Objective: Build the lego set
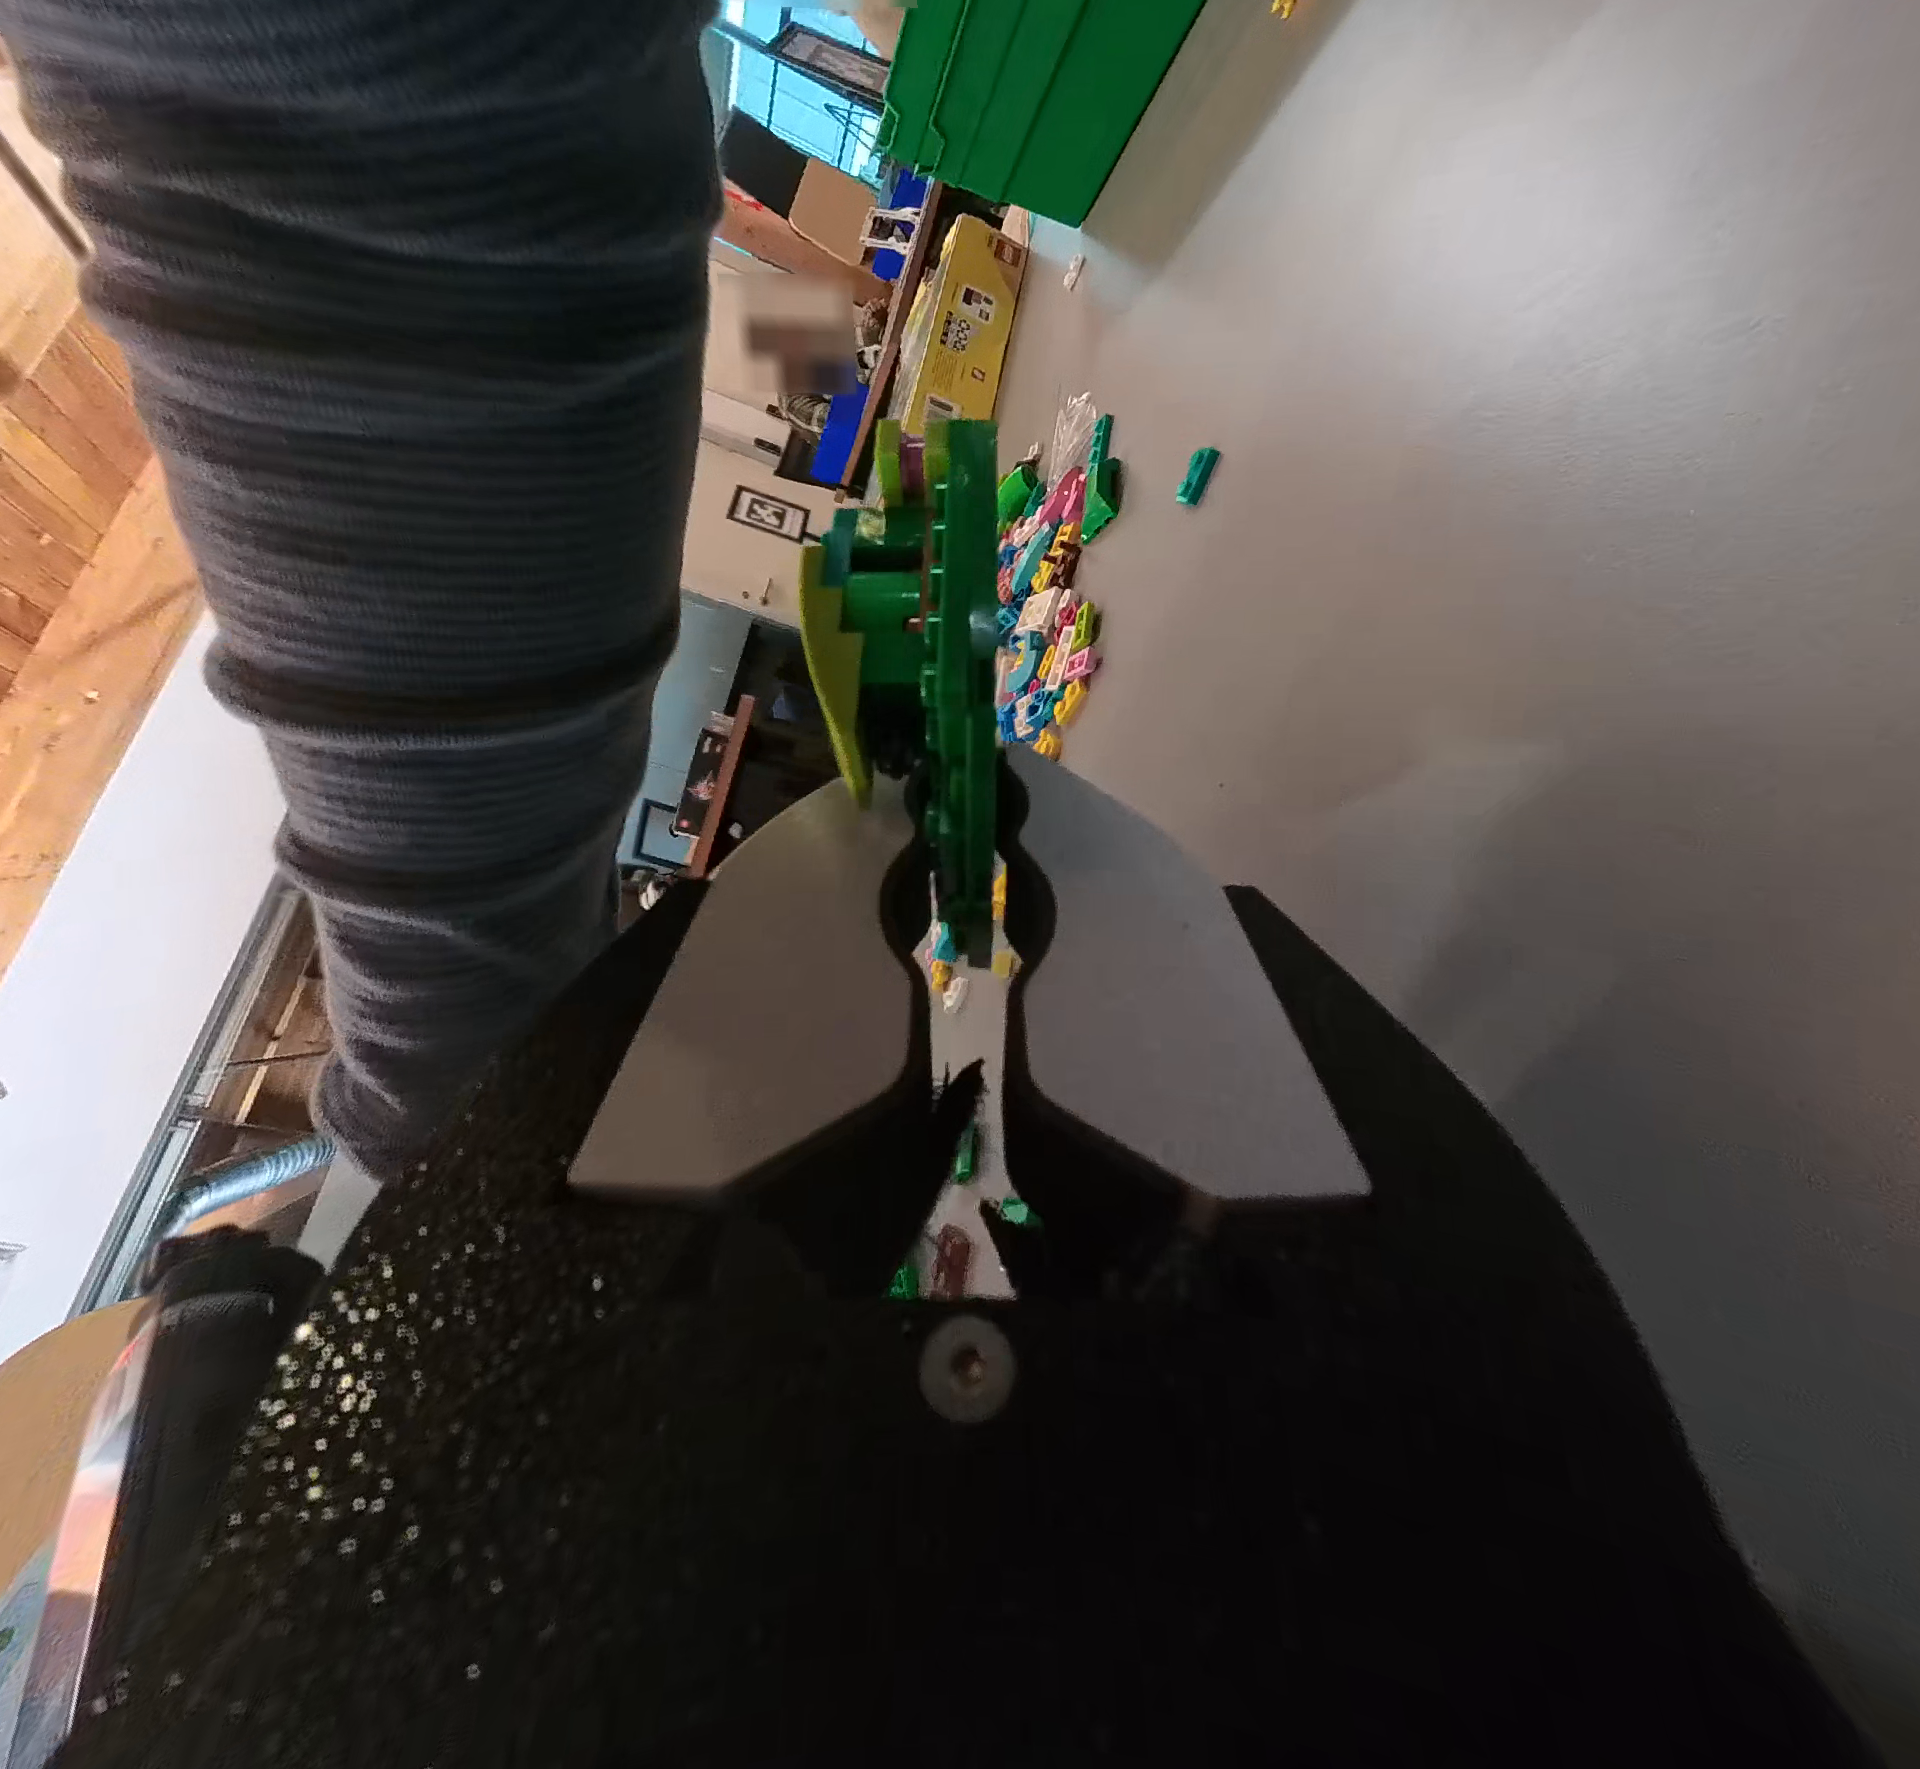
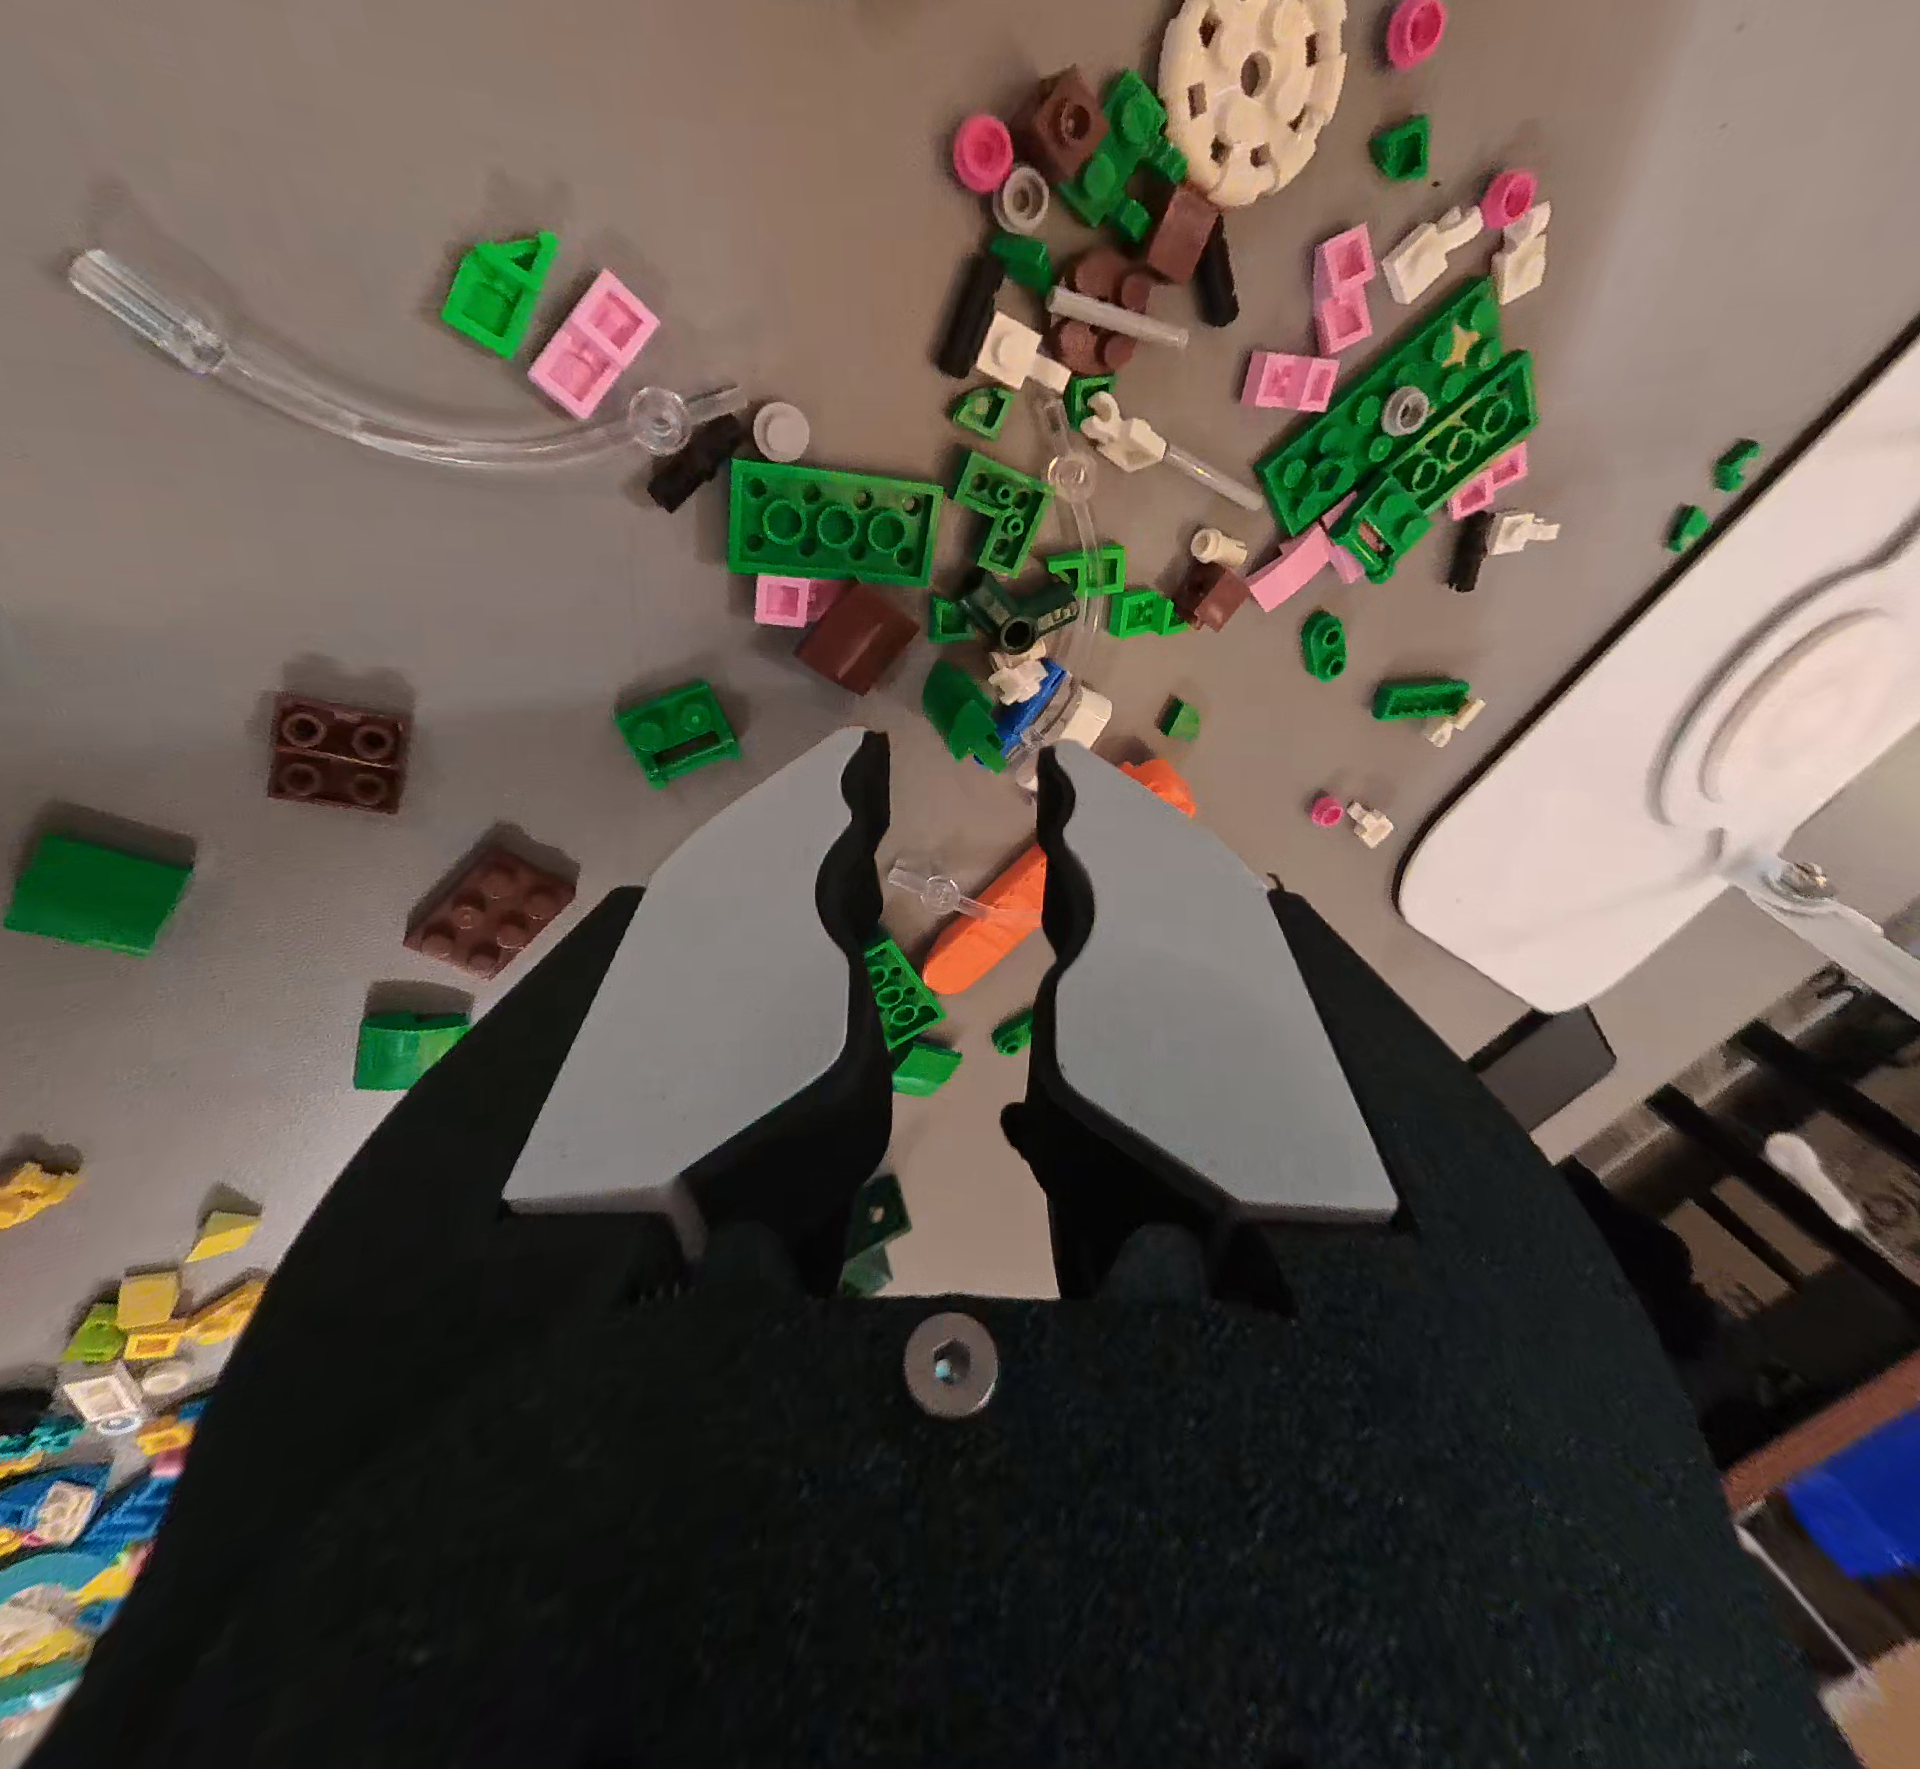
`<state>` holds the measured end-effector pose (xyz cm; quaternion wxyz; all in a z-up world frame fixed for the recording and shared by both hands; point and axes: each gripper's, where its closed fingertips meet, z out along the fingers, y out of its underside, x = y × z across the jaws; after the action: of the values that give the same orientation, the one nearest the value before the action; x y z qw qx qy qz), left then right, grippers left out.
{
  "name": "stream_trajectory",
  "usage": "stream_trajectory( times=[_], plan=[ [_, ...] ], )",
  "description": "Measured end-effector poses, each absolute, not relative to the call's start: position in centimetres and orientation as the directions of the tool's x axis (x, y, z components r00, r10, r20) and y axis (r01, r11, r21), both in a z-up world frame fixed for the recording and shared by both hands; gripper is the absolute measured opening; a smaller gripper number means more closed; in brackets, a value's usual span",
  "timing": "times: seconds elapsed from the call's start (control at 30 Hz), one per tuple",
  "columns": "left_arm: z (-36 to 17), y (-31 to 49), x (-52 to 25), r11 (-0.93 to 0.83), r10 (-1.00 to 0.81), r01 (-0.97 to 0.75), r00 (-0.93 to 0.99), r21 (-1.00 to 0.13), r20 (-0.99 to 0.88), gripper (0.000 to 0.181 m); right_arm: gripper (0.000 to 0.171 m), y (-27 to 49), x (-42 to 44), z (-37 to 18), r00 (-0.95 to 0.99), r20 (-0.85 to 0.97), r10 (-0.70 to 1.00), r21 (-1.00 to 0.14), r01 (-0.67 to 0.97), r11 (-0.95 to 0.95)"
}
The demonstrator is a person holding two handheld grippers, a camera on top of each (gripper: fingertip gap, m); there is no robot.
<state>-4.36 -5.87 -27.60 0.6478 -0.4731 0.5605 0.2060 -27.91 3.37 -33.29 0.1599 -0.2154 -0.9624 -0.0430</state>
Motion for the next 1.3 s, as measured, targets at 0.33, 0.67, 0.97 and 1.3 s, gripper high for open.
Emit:
stream_trajectory(
  times=[0.33,0.67,0.97,1.3],
  plan=[
    [-27.7,-5.9,-4.4,0.464,-0.282,-0.792,0.293,-0.397,-0.914,0.008,0.010,3.6,-27.8,-32.0,-0.805,0.379,0.456,-0.041,0.478,0.877],
    [-27.9,-6.2,-4.1,0.486,-0.312,-0.770,0.289,-0.413,-0.905,0.008,0.010,0.5,-12.2,-26.2,-0.495,0.503,0.708,-0.378,0.611,0.695],
    [-28.4,-5.7,-4.0,0.472,-0.321,-0.782,0.277,-0.407,-0.905,0.008,0.010,-3.5,1.9,-30.7,-0.283,0.509,0.813,-0.399,0.759,0.514],
    [-28.8,-5.9,-4.0,0.474,-0.309,-0.801,0.239,-0.367,-0.921,0.008,0.018,-4.8,5.0,-33.3,-0.335,0.574,0.748,-0.238,0.805,0.543]
  ],
)
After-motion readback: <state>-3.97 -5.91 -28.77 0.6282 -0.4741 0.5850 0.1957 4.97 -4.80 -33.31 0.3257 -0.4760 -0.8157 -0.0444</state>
